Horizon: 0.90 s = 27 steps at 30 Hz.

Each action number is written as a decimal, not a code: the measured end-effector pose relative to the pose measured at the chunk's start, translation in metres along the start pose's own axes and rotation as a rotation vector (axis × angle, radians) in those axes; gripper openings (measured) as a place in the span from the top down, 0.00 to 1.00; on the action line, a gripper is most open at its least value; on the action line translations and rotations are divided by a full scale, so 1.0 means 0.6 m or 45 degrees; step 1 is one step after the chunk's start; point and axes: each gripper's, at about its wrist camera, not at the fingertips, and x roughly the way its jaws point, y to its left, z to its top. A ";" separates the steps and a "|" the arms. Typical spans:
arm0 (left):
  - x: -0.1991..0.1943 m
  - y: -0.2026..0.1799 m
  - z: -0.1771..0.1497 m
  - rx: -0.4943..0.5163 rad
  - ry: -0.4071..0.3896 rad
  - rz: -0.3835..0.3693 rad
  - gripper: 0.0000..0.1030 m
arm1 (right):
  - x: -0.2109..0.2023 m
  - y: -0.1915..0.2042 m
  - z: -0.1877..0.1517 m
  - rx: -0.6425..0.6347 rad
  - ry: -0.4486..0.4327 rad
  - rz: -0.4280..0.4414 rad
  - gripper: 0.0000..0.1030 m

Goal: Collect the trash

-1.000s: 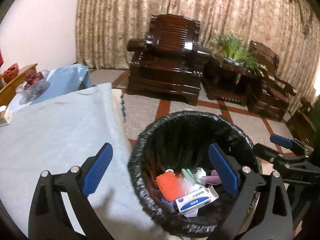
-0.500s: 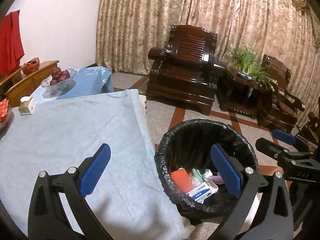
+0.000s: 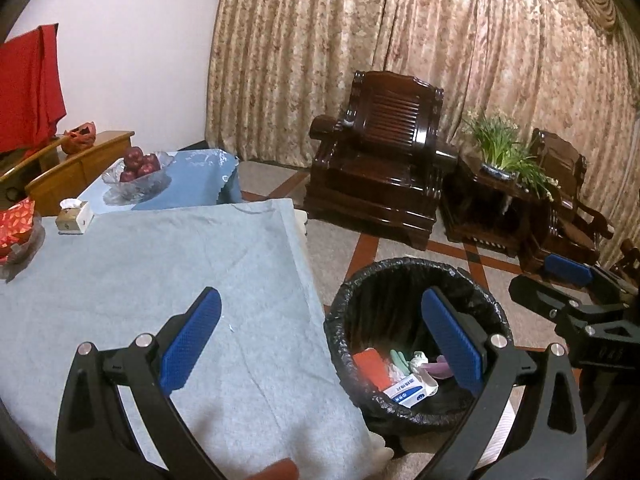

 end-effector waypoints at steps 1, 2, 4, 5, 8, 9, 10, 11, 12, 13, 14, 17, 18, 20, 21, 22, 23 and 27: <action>-0.001 0.000 -0.001 0.002 -0.002 0.001 0.05 | 0.000 0.001 0.000 -0.002 -0.002 0.001 0.06; -0.003 -0.001 0.000 0.004 -0.004 0.003 0.05 | -0.001 0.003 0.001 -0.003 -0.003 0.002 0.06; -0.006 -0.005 -0.001 0.011 -0.009 0.005 0.05 | -0.002 0.003 0.002 -0.007 -0.008 0.003 0.06; -0.007 -0.006 -0.001 0.016 -0.011 0.007 0.05 | -0.002 0.004 0.002 -0.008 -0.009 0.002 0.06; -0.010 -0.008 -0.001 0.025 -0.016 0.015 0.05 | -0.002 0.004 0.002 -0.009 -0.009 0.002 0.06; -0.011 -0.009 -0.001 0.025 -0.016 0.016 0.05 | -0.002 0.004 0.002 -0.009 -0.009 0.002 0.06; -0.011 -0.008 -0.001 0.022 -0.018 0.016 0.05 | -0.003 0.005 0.002 -0.010 -0.011 0.002 0.06; -0.010 -0.008 -0.001 0.021 -0.018 0.013 0.05 | -0.003 0.005 0.003 -0.012 -0.013 0.003 0.06; -0.010 -0.008 0.000 0.021 -0.018 0.014 0.05 | -0.004 0.006 0.003 -0.015 -0.015 0.004 0.06; -0.010 -0.007 -0.001 0.022 -0.018 0.013 0.05 | -0.006 0.009 0.002 -0.016 -0.017 0.004 0.06; -0.011 -0.007 -0.001 0.023 -0.019 0.012 0.05 | -0.007 0.010 0.002 -0.016 -0.019 0.004 0.06; -0.014 -0.009 -0.001 0.028 -0.026 0.014 0.05 | -0.008 0.011 0.002 -0.015 -0.020 0.002 0.06; -0.015 -0.008 -0.001 0.030 -0.028 0.014 0.05 | -0.009 0.010 0.003 -0.014 -0.021 0.002 0.06; -0.016 -0.007 0.000 0.033 -0.029 0.013 0.05 | -0.009 0.010 0.003 -0.016 -0.022 0.001 0.06; -0.016 -0.006 0.001 0.033 -0.029 0.013 0.05 | -0.009 0.010 0.003 -0.016 -0.022 0.002 0.06; -0.016 -0.006 0.001 0.033 -0.029 0.012 0.05 | -0.011 0.010 0.003 -0.018 -0.023 0.001 0.06; -0.017 -0.007 0.001 0.032 -0.030 0.012 0.05 | -0.013 0.010 0.004 -0.018 -0.025 0.001 0.06; -0.017 -0.006 0.001 0.034 -0.030 0.015 0.05 | -0.016 0.010 0.006 -0.020 -0.029 0.000 0.06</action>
